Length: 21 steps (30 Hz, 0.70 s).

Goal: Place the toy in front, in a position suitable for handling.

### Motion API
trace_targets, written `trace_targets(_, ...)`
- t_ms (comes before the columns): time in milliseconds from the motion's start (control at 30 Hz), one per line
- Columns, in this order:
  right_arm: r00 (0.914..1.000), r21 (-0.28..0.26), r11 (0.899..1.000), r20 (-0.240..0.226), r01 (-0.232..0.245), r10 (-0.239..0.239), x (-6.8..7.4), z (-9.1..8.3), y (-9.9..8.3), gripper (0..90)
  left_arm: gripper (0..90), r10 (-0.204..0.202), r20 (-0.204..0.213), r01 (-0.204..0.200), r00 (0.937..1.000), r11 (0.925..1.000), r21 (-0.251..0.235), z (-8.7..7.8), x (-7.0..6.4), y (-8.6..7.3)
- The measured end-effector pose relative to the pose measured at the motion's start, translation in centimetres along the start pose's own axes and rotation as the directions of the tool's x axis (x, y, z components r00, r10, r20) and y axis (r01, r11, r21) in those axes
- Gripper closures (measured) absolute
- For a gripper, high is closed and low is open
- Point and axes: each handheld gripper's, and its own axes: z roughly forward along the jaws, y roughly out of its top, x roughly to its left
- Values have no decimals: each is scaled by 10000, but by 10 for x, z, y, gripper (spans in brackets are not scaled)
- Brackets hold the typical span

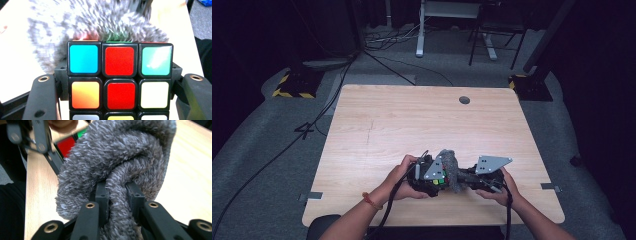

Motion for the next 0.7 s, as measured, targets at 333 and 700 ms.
trace_targets(333, 9986, 40, 10000, -528, -56, 58, 5, 9, -2, 752, 332, -96, 200, 109, 9998, 9978, -651, -5, 3, -1)
trace_targets(700, 9991, -470, 9988, -416, -102, 82, 4, -2, -1, 753, 329, -246, 454, 262, 9987, 9991, -339, -3, 6, -7)
